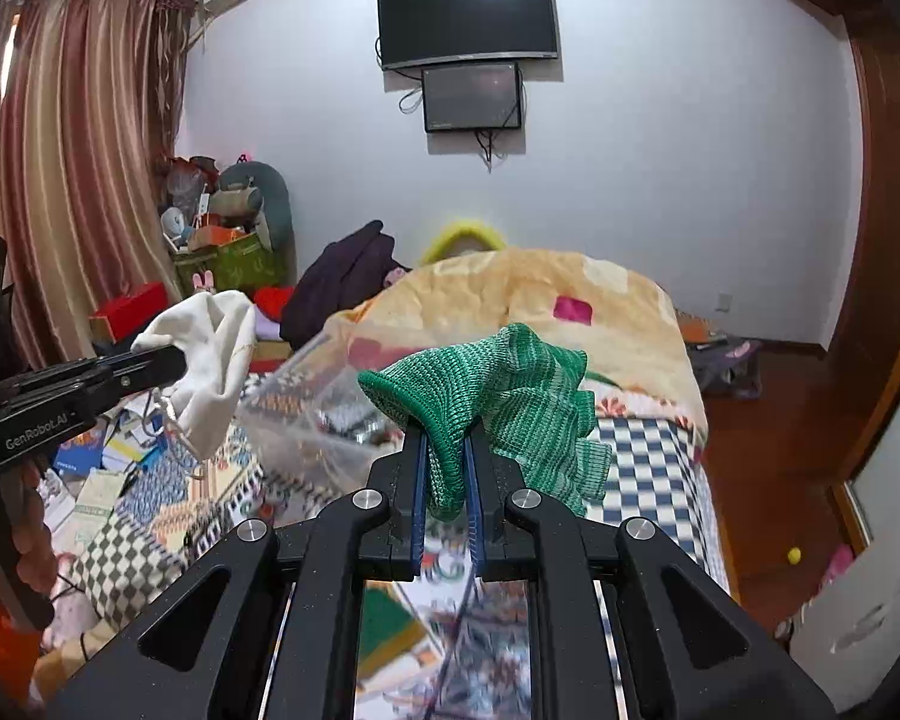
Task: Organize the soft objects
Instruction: 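Carry the white cloth and green mesh into the clear box and release both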
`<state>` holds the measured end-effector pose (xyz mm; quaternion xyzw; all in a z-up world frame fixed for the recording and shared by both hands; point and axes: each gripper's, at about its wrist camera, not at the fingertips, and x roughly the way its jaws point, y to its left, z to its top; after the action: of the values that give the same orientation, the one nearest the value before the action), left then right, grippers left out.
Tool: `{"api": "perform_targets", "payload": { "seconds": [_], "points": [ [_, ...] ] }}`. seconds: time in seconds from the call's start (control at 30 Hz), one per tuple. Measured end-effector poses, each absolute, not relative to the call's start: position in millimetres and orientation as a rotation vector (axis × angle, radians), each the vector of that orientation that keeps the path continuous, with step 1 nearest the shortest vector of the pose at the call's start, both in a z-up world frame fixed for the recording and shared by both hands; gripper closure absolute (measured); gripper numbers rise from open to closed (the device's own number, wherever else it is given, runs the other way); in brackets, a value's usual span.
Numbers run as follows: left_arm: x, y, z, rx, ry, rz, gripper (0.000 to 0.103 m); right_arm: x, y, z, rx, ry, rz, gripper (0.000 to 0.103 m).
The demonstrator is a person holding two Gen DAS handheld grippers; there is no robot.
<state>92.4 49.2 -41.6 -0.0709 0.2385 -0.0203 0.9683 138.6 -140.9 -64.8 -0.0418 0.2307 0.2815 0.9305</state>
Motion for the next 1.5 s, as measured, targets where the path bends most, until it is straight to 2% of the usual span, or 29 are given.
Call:
{"api": "perform_targets", "payload": {
  "seconds": [0.33,0.7,1.1,1.23,1.37,1.5],
  "points": [
    [150,49,-50,-0.141,0.510,-0.026,0.093,169,-111,-70,-0.117,0.495,0.597,0.093],
    [201,50,-86,-0.138,0.620,-0.032,0.093,201,-84,-95,-0.168,0.598,0.602,0.093],
    [219,54,-106,-0.159,0.696,-0.025,0.093,212,-76,-117,-0.200,0.699,0.590,0.092],
    [214,55,-104,-0.172,0.695,-0.032,0.085,209,-77,-115,-0.205,0.695,0.587,0.091],
    [208,56,-101,-0.169,0.690,-0.030,0.082,208,-84,-113,-0.184,0.703,0.591,0.088],
    [199,57,-94,-0.171,0.672,-0.031,0.069,204,-89,-109,-0.170,0.693,0.589,0.079]
  ]
}}
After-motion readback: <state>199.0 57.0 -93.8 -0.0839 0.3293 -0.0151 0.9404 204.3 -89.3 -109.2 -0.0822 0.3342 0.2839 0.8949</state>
